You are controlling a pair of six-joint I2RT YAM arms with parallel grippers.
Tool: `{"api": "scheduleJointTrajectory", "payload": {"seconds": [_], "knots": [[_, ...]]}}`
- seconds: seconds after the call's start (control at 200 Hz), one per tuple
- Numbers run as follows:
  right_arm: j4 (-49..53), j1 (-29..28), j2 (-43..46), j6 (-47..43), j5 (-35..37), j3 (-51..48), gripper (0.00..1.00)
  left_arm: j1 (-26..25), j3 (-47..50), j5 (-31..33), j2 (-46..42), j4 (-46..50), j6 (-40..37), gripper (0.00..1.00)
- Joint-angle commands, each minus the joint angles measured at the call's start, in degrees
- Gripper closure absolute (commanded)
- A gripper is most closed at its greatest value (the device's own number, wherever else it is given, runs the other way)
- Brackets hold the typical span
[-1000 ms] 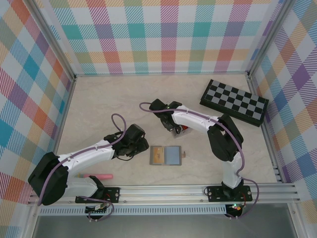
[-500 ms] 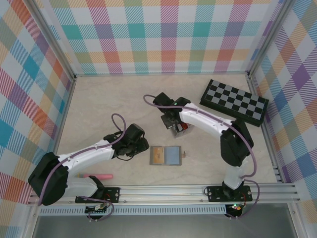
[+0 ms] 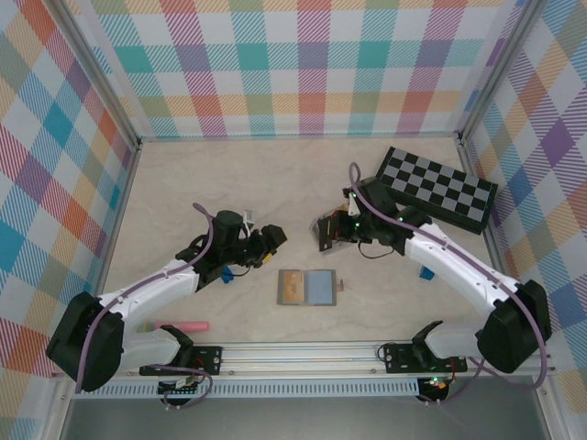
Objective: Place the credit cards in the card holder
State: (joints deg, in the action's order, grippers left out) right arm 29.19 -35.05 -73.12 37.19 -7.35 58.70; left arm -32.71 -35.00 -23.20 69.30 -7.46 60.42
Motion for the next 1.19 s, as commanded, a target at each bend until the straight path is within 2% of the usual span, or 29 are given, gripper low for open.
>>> {"api": "scheduleJointTrajectory", "payload": {"seconds": [0.0,0.25,0.405,0.54,0.765,0.79,0.87,0.97,1.06,1.19], "knots": [[-14.1,0.3,3.3,10.7,-11.5,-4.8,0.96,0.6,0.7,-10.1,1.9,-15.2,4.2,0.32],[-26.6,0.3,4.6,19.0,-16.2,-11.8,0.95,0.6,-0.5,-13.6,4.6,-19.3,5.5,0.32],[-29.7,0.4,3.7,20.5,-18.1,-13.0,0.95,0.6,-0.1,-13.4,4.5,-20.4,6.2,0.38],[-32.6,0.5,3.1,21.8,-19.4,-14.0,0.95,0.6,-0.2,-13.4,4.1,-20.6,6.4,0.47],[-30.7,0.6,2.8,21.1,-18.5,-14.2,0.94,0.6,0.3,-13.4,2.5,-19.7,6.0,0.64],[-30.7,0.6,2.8,21.1,-18.5,-14.4,0.94,0.7,0.3,-13.4,2.2,-19.3,5.7,0.67],[-29.7,0.7,2.6,20.7,-18.4,-14.5,0.93,0.6,0.5,-12.9,1.0,-17.9,4.9,0.89],[-28.2,0.8,2.6,20.1,-18.1,-14.7,0.91,0.7,0.7,-12.2,-0.4,-15.2,3.7,1.0],[-25.8,0.8,2.5,18.9,-17.7,-14.6,0.86,0.6,1.3,-11.4,-1.2,-12.8,2.7,1.0],[-14.9,-0.4,0.8,14.6,-13.2,-13.4,0.77,0.2,2.7,-7.0,-3.3,-4.4,-0.5,1.0]]}}
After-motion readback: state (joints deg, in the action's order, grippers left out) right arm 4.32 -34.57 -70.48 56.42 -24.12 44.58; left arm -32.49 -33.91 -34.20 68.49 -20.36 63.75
